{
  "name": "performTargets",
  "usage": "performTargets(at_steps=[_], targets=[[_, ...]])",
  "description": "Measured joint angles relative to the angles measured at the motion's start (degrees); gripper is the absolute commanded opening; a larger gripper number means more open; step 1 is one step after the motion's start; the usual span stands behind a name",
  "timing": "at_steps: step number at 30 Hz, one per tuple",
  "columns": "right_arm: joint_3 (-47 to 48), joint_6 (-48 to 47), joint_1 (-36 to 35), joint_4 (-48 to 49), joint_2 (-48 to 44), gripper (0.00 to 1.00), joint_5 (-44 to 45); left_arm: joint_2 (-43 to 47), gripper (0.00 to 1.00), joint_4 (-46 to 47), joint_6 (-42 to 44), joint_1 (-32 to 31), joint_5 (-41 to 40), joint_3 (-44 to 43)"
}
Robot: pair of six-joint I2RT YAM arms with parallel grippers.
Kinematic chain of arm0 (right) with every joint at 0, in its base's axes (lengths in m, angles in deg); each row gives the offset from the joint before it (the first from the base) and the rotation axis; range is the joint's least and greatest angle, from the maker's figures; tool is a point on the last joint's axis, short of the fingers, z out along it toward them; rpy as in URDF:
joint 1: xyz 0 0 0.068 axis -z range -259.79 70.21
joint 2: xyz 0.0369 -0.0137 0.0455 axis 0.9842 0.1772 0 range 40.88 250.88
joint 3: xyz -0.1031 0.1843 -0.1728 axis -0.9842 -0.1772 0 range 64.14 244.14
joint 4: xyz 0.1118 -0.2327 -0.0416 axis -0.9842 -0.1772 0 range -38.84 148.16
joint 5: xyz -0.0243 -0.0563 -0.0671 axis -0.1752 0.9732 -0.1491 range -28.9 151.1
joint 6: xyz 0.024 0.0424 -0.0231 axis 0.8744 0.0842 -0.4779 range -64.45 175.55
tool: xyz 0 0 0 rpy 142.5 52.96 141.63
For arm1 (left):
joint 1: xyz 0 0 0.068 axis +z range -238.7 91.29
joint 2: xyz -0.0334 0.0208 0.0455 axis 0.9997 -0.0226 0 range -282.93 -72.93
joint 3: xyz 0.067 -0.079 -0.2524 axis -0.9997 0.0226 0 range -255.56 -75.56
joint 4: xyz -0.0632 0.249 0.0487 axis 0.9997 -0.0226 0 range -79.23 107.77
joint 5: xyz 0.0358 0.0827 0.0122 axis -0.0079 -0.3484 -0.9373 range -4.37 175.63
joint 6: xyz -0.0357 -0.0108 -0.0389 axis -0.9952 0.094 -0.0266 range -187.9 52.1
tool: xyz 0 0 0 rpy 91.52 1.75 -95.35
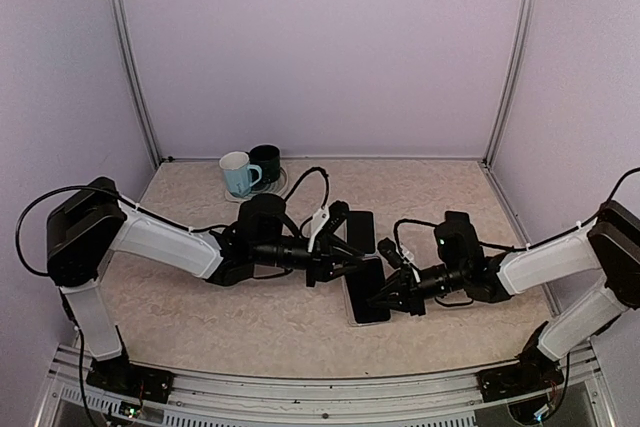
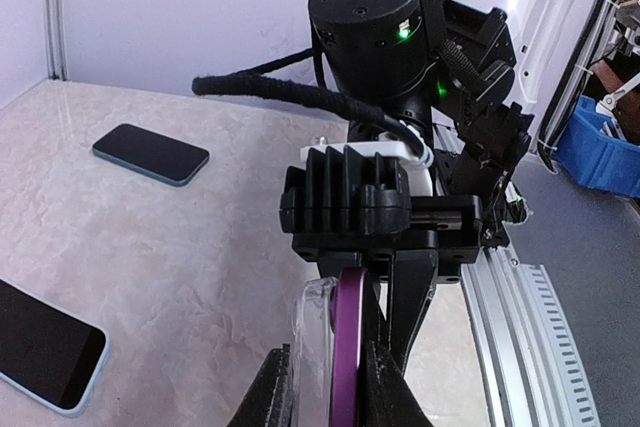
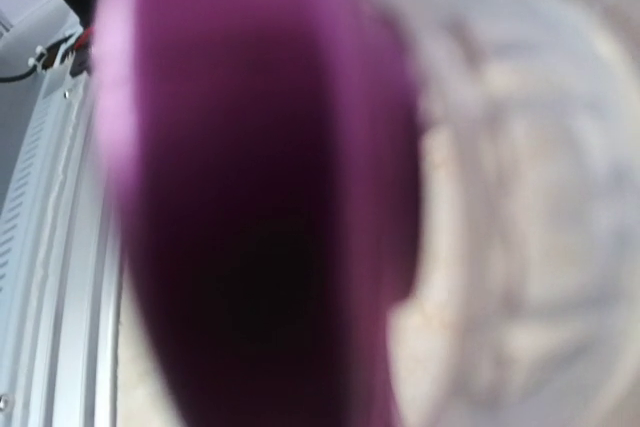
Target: Put the phone into the phone case
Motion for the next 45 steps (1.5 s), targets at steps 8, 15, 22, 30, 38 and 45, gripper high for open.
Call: performTargets(at_steps=[8,15,22,30,38,45], targets=[[0.0,-0.3,0.0,0.8,-0.3,0.0,1.2,-0.1,0.17,1.5,0.1,-0.1,-0.4,0.0],[2.9,-0.2,0.0,-2.7,3.0,0.09,1.9,-1.4,0.0,-0.8,-2.8,1.6,-0.2,-0.8],[8.0,3.8,0.3,-10.0,4.4,0.7,11.5,-4.9,0.0,-4.5,-16.1,5.2,-1.9,-3.3],[11.3,9.8,-5.1,-12.6,0.2,0.81,32.0,-4.9,0.0,-4.2,-29.4,8.5,-7.2,0.6],[15.6,13.6,-11.5,-13.4,2.8,0.94,41.8,-4.6,0.0,-1.9,-31.8,8.4,-8.7,2.6],[13.7,4.7,-7.4,-13.4,1.0,0.92,32.8,-0.4,0.0,-1.4,-16.3,5.5,-8.6,4.1]])
